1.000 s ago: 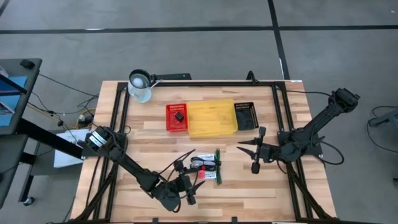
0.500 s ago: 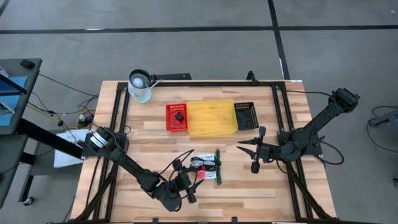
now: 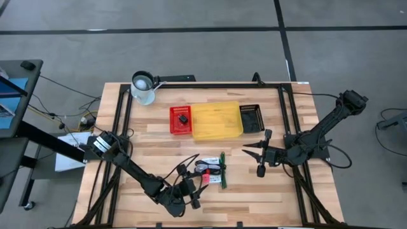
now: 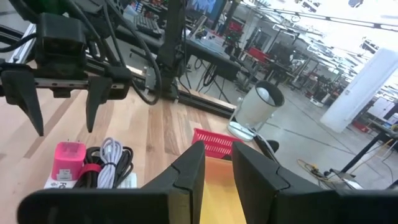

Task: Pick and place items into bin
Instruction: Put the pink charger adapter into the red bin

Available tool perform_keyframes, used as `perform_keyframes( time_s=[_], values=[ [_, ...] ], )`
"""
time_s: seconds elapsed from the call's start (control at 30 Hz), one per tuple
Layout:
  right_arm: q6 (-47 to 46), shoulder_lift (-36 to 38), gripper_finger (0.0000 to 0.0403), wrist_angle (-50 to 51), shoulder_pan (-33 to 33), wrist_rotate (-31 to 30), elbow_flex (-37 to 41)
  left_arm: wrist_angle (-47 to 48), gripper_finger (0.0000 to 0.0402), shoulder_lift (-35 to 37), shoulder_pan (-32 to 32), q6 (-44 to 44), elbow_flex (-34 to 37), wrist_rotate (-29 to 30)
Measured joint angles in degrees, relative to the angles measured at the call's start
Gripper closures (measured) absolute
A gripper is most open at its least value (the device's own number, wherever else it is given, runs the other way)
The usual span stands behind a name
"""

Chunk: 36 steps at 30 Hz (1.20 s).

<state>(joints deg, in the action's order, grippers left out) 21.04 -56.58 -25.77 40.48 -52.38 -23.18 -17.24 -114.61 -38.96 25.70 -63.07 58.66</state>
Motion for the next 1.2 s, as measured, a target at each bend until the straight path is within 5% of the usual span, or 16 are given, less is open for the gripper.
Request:
perform_keyframes(
  time_s=[0.4, 1.2],
  values=[
    [0.0, 0.0, 0.0326, -0.1, 0.0, 0.0, 0.0, 1.3, 0.0166, 0.0, 2.0, -4.4, 0.0, -6.1],
    [0.0, 0.0, 0.0326, -0.1, 0.0, 0.0, 0.0, 1.3, 0.0166, 0.2, 2.4, -6.7, 0.0, -4.3]
  ],
)
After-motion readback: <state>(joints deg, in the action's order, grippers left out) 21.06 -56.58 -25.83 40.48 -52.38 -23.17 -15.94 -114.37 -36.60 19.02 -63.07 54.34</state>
